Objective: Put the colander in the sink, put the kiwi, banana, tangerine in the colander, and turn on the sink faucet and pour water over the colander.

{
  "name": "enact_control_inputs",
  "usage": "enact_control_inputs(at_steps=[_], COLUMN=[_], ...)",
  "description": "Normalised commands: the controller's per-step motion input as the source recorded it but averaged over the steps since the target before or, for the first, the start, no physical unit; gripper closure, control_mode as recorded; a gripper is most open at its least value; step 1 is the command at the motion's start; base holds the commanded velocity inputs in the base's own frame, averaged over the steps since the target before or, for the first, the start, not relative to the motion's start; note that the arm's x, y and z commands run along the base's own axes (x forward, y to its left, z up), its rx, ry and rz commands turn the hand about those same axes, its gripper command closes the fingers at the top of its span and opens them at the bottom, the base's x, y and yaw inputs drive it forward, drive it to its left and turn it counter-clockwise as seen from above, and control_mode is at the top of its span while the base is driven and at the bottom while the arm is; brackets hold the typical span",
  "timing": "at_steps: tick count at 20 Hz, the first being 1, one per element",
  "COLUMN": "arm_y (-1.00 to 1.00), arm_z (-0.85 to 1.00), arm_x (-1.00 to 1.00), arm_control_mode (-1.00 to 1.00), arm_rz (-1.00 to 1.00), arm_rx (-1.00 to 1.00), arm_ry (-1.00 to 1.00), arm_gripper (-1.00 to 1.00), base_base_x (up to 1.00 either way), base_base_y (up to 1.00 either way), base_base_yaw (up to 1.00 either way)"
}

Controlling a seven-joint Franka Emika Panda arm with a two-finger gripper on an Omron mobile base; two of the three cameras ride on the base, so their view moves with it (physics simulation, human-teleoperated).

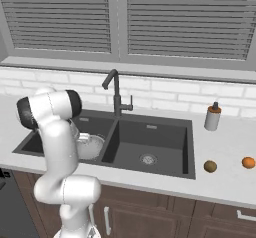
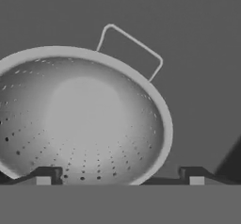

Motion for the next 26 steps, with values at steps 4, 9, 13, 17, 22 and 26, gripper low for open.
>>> enact_control_inputs(at_steps=[4, 9, 13, 17, 22, 26], arm_y=[0.11, 0.10, 0.35, 0.61, 0.84, 0.87], arm_z=[1.00, 1.00, 1.00, 1.00, 1.00, 1.00], arm_x=[0.00, 0.00, 0.14, 0.21, 0.27, 0.23], arm_control_mode=[-1.00, -1.00, -1.00, -1.00, -1.00, -1.00], arm_rz=[0.01, 0.09, 0.19, 0.22, 0.25, 0.29], arm_rx=[-0.01, 0.03, 0.02, -0.02, -0.19, -0.32], arm_ry=[-0.15, -0.02, 0.01, 0.10, 0.24, 0.26], arm_gripper=[-1.00, -1.00, -1.00, -1.00, -1.00, -1.00], base_base_x=[0.00, 0.00, 0.00, 0.00, 0.00, 0.00], base_base_y=[0.00, 0.00, 0.00, 0.00, 0.00, 0.00], base_base_yaw=[0.00, 0.00, 0.00, 0.00, 0.00, 0.00])
